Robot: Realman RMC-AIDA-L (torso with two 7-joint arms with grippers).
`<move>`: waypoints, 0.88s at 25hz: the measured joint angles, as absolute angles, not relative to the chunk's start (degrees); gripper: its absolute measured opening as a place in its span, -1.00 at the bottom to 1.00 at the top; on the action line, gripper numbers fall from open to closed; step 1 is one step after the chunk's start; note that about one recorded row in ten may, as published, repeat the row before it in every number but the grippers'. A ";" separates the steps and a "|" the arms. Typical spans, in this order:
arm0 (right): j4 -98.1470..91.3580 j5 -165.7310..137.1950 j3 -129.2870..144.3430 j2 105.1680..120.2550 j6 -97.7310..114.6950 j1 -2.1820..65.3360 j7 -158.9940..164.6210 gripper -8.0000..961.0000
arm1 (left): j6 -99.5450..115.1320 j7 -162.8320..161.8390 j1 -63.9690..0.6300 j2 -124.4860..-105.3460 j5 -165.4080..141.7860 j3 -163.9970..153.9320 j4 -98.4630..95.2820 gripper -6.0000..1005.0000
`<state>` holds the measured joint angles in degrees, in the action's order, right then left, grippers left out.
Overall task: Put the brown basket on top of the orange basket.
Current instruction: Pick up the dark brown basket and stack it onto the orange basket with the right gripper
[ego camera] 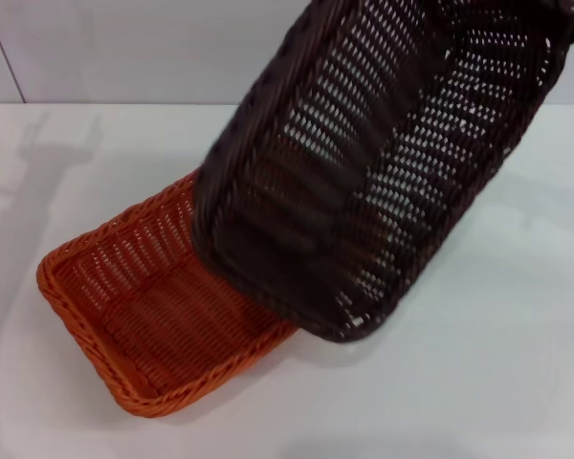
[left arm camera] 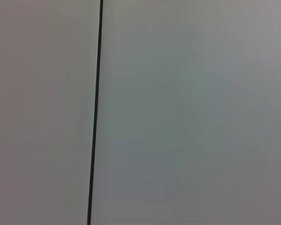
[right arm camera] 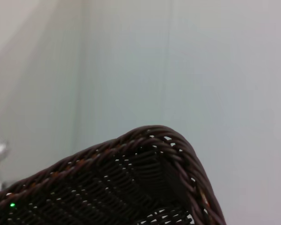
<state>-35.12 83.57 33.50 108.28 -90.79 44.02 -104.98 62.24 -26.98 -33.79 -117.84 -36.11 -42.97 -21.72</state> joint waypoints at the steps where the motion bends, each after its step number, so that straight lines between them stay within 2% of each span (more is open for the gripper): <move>1: -35.12 83.57 33.50 108.28 -90.79 44.02 -104.98 -0.67 | 62.24 -26.98 -33.79 -117.84 -36.11 -42.97 -21.72 0.62; 2: -34.48 84.74 33.44 108.86 -90.04 43.86 -105.12 -0.67 | 62.16 -26.98 -33.79 -117.84 -36.11 -42.87 -21.71 0.62; 3: -33.39 86.33 33.27 110.20 -89.29 43.71 -105.90 -0.67 | 61.95 -26.96 -33.82 -117.84 -36.11 -42.82 -21.70 0.62; 4: -33.39 86.33 33.27 110.20 -89.29 43.71 -105.90 -0.67 | 61.95 -26.96 -33.82 -117.84 -36.11 -42.82 -21.70 0.62; 7: -33.06 86.90 33.00 112.20 -88.96 43.61 -107.25 -0.68 | 61.73 -26.52 -33.88 -117.79 -36.14 -42.80 -21.70 0.62; 8: -32.52 87.83 32.94 113.51 -88.64 43.49 -108.27 -0.68 | 61.52 -26.37 -33.92 -117.74 -36.42 -42.89 -21.70 0.62; 9: -32.52 87.83 32.94 113.51 -88.64 43.49 -108.27 -0.67 | 61.52 -26.37 -33.92 -117.74 -36.42 -42.89 -21.70 0.62; 10: -31.44 89.67 32.98 114.87 -88.47 43.08 -110.06 -0.67 | 61.29 -26.36 -33.95 -117.72 -36.48 -42.93 -21.70 0.62; 11: -30.66 90.92 33.11 115.60 -88.46 42.67 -111.31 -0.67 | 60.47 -26.36 -34.04 -117.66 -36.50 -42.93 -21.70 0.62; 12: -30.66 90.92 33.11 115.60 -88.46 42.67 -111.31 -0.67 | 60.47 -26.36 -34.04 -117.66 -36.50 -42.93 -21.70 0.62; 13: -29.84 92.79 33.28 116.81 -88.51 41.91 -112.94 -0.67 | 59.69 -26.36 -34.21 -117.66 -36.55 -42.85 -21.70 0.62; 14: -29.84 92.79 33.28 116.81 -88.51 41.91 -112.94 -0.67 | 59.69 -26.36 -34.21 -117.66 -36.55 -42.85 -21.70 0.62; 15: -28.91 95.41 33.29 117.90 -88.93 40.72 -115.18 -0.67 | 59.49 -26.36 -34.27 -117.66 -36.57 -42.88 -21.70 0.62; 18: -26.45 99.28 34.20 118.69 -89.65 39.35 -118.07 -0.67 | 59.41 -26.36 -34.22 -117.69 -36.65 -43.15 -21.70 0.62; 22: -23.93 100.05 34.43 118.79 -90.16 38.96 -119.43 -0.67 | 59.38 -26.36 -34.00 -117.64 -36.71 -43.21 -21.77 0.62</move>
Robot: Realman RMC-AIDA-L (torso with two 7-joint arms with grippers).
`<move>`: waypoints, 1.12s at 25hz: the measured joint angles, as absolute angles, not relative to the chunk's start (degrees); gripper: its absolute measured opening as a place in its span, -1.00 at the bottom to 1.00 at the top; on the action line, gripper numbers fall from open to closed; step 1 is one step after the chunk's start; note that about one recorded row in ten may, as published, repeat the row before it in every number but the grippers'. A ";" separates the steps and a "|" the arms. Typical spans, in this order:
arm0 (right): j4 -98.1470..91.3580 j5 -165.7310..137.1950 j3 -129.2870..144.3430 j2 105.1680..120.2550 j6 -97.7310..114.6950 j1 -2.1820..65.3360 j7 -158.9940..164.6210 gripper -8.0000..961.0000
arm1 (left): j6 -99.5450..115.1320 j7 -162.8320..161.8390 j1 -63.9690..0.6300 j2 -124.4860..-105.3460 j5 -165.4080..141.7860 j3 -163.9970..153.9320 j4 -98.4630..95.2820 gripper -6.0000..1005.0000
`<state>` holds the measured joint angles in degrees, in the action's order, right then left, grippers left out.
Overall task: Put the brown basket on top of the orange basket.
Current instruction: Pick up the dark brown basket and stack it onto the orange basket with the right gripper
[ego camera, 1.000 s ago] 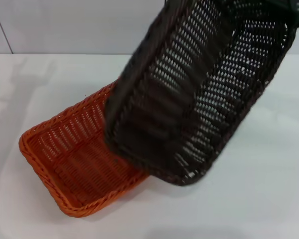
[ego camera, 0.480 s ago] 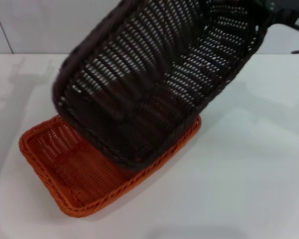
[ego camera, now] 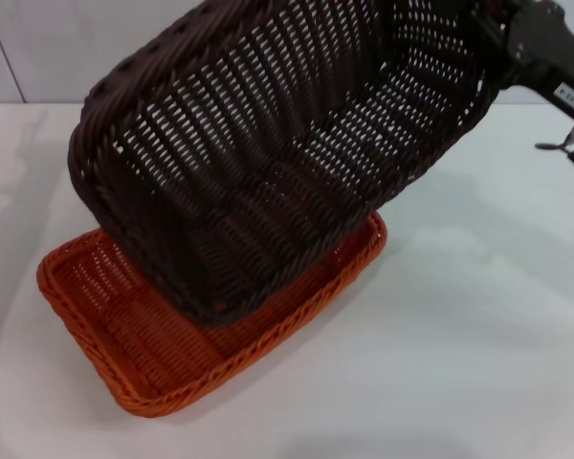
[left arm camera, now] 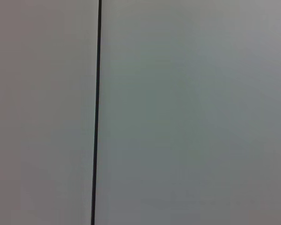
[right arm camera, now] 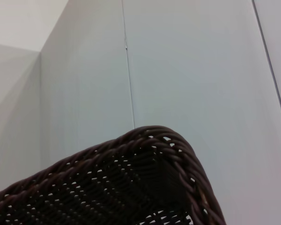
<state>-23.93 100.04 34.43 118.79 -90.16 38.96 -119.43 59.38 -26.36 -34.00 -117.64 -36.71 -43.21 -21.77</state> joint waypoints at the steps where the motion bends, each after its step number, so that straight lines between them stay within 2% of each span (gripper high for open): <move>1: -21.71 100.24 34.31 118.83 -90.40 38.90 -120.81 -0.67 | 59.38 -26.36 -34.00 -117.64 -36.71 -43.21 -21.77 0.62; 28: -2.07 101.43 36.14 119.29 -91.53 38.73 -134.09 -0.68 | 55.53 -23.13 -35.54 -117.65 -36.59 -43.08 -22.22 0.62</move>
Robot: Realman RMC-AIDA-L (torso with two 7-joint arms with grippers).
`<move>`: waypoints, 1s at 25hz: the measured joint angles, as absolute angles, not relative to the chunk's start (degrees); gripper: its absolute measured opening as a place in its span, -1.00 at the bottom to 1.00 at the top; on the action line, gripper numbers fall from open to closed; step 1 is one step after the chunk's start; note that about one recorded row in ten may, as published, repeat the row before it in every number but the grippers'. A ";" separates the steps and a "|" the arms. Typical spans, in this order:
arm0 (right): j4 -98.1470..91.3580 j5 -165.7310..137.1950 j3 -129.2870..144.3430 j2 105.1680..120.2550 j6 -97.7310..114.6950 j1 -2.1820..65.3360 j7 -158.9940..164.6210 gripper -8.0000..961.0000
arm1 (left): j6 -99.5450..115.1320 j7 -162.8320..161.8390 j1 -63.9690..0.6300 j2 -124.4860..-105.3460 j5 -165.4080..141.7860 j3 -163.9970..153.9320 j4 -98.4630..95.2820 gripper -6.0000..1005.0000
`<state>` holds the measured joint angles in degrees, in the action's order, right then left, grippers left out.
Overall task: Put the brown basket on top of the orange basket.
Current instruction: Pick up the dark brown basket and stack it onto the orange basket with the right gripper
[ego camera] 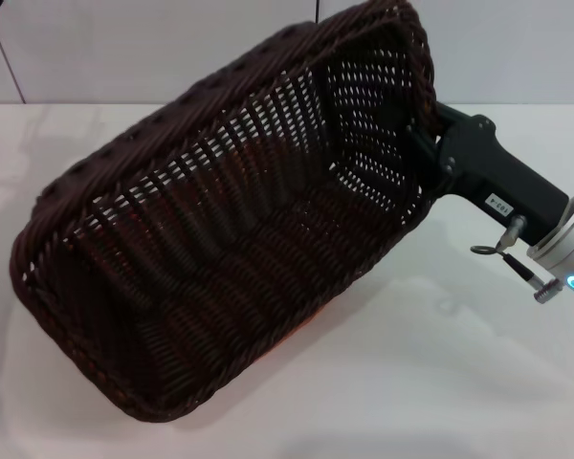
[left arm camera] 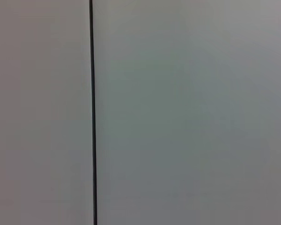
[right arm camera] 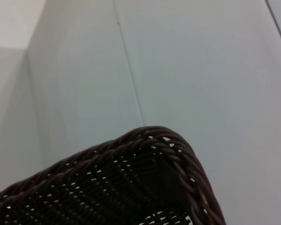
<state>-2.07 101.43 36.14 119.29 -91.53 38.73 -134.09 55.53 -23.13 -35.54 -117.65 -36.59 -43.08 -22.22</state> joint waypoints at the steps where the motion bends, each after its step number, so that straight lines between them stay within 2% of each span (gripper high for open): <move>1: -1.87 101.44 36.13 119.31 -90.90 38.63 -134.13 -0.68 | 55.55 -23.16 -35.54 -117.64 -36.58 -43.06 -22.24 0.62; 25: -2.64 99.97 36.72 118.93 -81.29 36.86 -123.90 -0.68 | 55.12 -22.75 -36.43 -117.74 -36.83 -43.33 -21.60 0.62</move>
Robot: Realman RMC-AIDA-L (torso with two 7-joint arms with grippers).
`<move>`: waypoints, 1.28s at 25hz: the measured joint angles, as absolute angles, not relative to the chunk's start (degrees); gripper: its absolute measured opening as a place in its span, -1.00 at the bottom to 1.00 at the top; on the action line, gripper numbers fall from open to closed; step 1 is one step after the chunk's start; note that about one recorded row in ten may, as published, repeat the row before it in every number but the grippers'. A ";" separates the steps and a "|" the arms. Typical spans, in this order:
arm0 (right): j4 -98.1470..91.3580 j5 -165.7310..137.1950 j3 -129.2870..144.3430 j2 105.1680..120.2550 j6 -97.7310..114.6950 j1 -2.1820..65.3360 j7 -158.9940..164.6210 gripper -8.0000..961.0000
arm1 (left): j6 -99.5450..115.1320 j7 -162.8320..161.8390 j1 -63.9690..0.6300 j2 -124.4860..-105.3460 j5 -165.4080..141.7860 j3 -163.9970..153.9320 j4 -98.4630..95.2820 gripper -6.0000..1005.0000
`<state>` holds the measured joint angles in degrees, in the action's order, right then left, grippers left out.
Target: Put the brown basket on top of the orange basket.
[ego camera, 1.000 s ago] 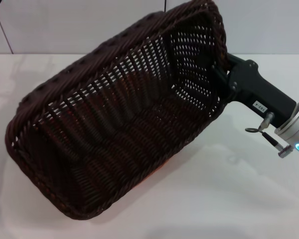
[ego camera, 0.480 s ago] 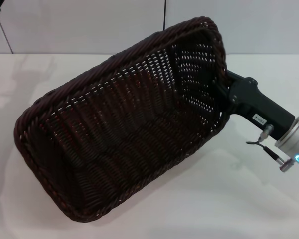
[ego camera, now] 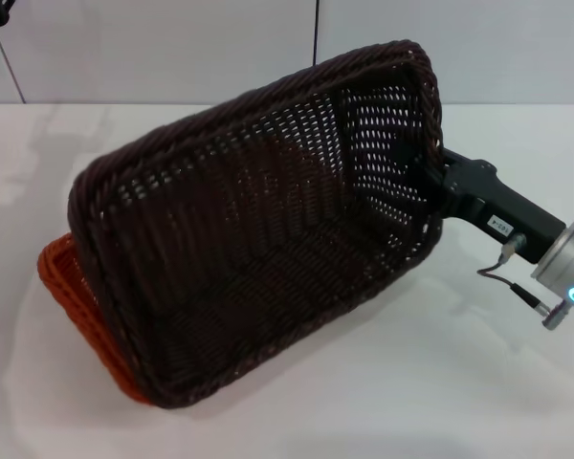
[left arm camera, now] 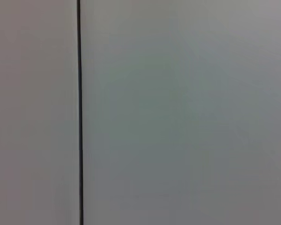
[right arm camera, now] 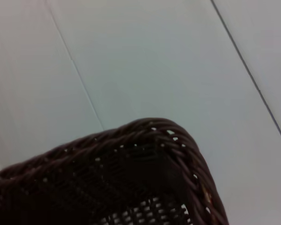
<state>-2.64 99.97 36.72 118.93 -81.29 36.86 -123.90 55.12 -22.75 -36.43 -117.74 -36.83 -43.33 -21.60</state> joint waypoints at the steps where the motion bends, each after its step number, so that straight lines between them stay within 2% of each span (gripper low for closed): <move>1: -3.37 99.13 36.77 118.89 -80.37 37.03 -122.49 -0.68 | 55.10 -22.68 -36.61 -117.77 -36.83 -43.33 -21.54 0.62; 22: -13.05 95.62 44.78 118.67 -75.09 40.68 -109.97 -0.68 | 55.47 -22.92 -37.00 -117.86 -36.82 -43.50 -20.20 0.62; 27: -13.66 95.61 45.02 118.65 -74.86 40.88 -109.90 -0.31 | 55.51 -23.12 -37.00 -117.86 -36.82 -43.51 -20.16 0.62; 32: -15.52 95.87 44.96 118.64 -74.71 40.30 -109.89 0.16 | 55.54 -23.14 -37.00 -117.86 -36.75 -43.51 -20.12 0.62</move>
<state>-15.52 95.87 44.96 118.64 -74.71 40.30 -109.89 55.54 -23.14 -37.00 -117.86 -36.75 -43.51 -20.12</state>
